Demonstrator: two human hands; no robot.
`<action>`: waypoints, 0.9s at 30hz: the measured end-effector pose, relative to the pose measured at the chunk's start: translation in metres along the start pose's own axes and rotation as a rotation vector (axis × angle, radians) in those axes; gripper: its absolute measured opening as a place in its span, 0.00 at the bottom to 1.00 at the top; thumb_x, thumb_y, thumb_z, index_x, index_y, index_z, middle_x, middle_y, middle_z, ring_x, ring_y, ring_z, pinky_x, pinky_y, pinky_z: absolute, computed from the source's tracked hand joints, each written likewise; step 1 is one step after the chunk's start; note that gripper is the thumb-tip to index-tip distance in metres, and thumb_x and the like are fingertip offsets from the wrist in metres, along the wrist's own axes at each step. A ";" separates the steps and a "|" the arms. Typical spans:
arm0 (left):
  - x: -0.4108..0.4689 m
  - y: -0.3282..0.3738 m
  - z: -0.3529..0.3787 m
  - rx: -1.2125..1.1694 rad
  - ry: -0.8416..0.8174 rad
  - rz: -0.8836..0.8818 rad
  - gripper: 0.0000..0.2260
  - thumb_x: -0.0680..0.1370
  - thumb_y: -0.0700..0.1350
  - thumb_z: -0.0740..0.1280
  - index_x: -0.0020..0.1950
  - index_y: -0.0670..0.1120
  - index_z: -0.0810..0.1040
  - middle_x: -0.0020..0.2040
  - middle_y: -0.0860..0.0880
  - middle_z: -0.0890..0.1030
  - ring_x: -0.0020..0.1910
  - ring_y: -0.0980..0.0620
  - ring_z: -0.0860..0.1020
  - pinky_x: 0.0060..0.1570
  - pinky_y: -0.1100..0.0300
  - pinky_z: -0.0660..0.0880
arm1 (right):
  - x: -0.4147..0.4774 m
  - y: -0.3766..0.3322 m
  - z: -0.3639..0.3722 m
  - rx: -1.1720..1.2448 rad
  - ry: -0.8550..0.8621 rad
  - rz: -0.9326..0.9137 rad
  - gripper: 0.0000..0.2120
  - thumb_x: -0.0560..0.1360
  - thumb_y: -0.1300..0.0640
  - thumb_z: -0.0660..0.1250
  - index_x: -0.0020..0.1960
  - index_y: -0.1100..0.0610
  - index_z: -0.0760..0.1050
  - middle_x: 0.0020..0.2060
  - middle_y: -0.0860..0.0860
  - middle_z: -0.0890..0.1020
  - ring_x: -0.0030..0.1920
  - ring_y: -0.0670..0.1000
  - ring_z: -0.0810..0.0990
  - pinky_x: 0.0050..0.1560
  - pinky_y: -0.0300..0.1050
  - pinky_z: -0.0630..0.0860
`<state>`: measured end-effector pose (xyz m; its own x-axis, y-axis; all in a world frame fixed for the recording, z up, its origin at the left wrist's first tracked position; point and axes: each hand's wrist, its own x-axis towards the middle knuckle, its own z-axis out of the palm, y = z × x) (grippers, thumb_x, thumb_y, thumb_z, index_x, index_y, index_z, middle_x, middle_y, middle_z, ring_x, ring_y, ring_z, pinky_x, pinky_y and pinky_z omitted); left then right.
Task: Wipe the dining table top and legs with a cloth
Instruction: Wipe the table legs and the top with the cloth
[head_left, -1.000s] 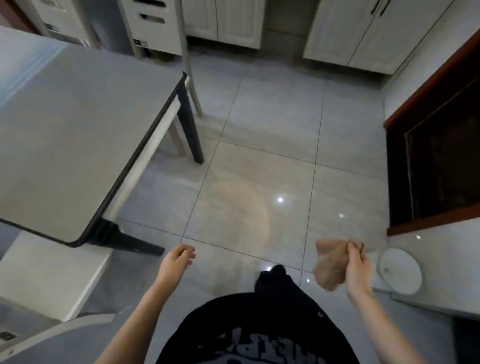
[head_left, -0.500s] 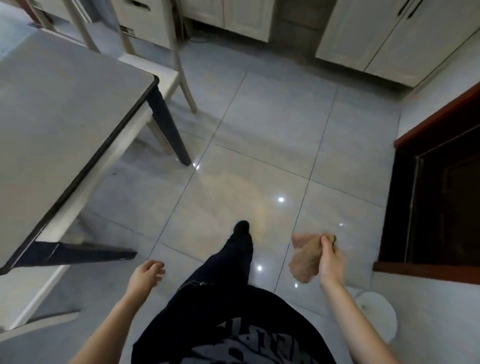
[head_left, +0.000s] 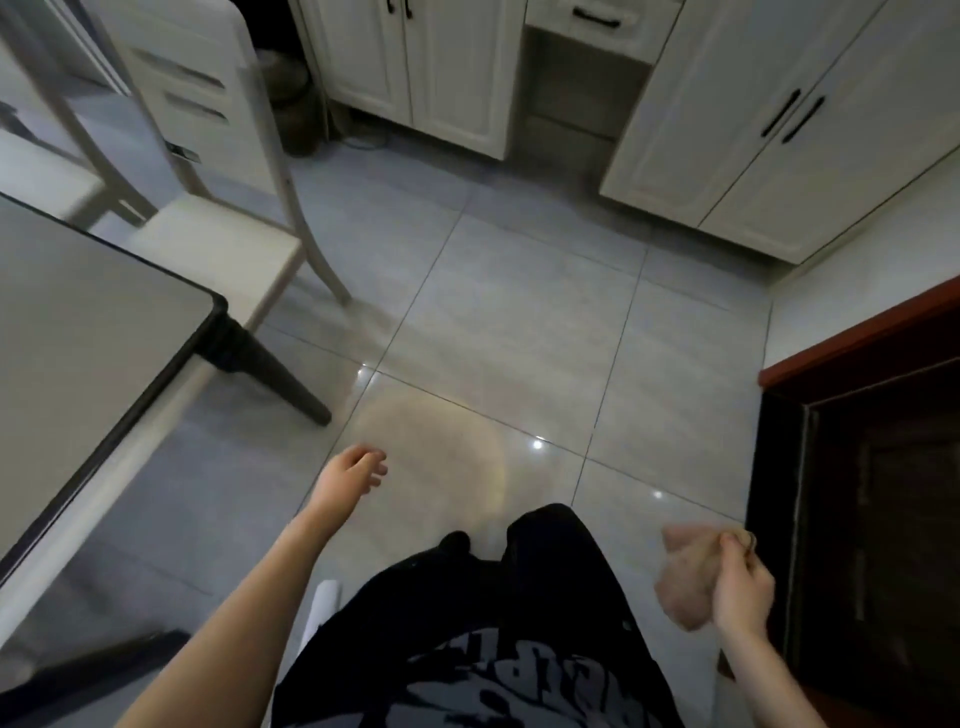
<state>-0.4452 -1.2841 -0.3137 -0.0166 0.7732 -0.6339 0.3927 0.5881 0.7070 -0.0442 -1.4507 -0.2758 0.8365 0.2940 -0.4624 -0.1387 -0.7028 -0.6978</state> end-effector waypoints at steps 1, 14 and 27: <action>0.011 0.011 0.005 -0.008 0.008 -0.002 0.08 0.81 0.40 0.59 0.50 0.41 0.78 0.41 0.45 0.80 0.38 0.48 0.76 0.42 0.57 0.72 | 0.018 -0.018 0.008 -0.013 -0.028 -0.011 0.16 0.81 0.55 0.60 0.58 0.67 0.77 0.52 0.63 0.80 0.50 0.58 0.77 0.51 0.47 0.68; -0.009 0.018 0.107 -0.573 0.572 -0.500 0.09 0.81 0.38 0.59 0.50 0.36 0.77 0.44 0.37 0.79 0.38 0.44 0.75 0.38 0.57 0.70 | 0.194 -0.284 0.229 -0.329 -0.727 -0.412 0.23 0.74 0.42 0.64 0.45 0.63 0.81 0.38 0.57 0.83 0.46 0.59 0.84 0.45 0.46 0.81; -0.003 0.026 0.112 -0.941 0.847 -0.571 0.10 0.81 0.38 0.59 0.44 0.40 0.78 0.39 0.40 0.79 0.35 0.47 0.74 0.37 0.58 0.69 | 0.031 -0.339 0.409 -0.610 -1.315 -0.578 0.18 0.82 0.58 0.55 0.43 0.64 0.80 0.33 0.52 0.85 0.39 0.49 0.84 0.39 0.38 0.78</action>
<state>-0.3321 -1.2972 -0.3282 -0.6426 0.0825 -0.7617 -0.6116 0.5436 0.5749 -0.1881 -0.9386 -0.2775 -0.3815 0.7171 -0.5832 0.5270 -0.3496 -0.7746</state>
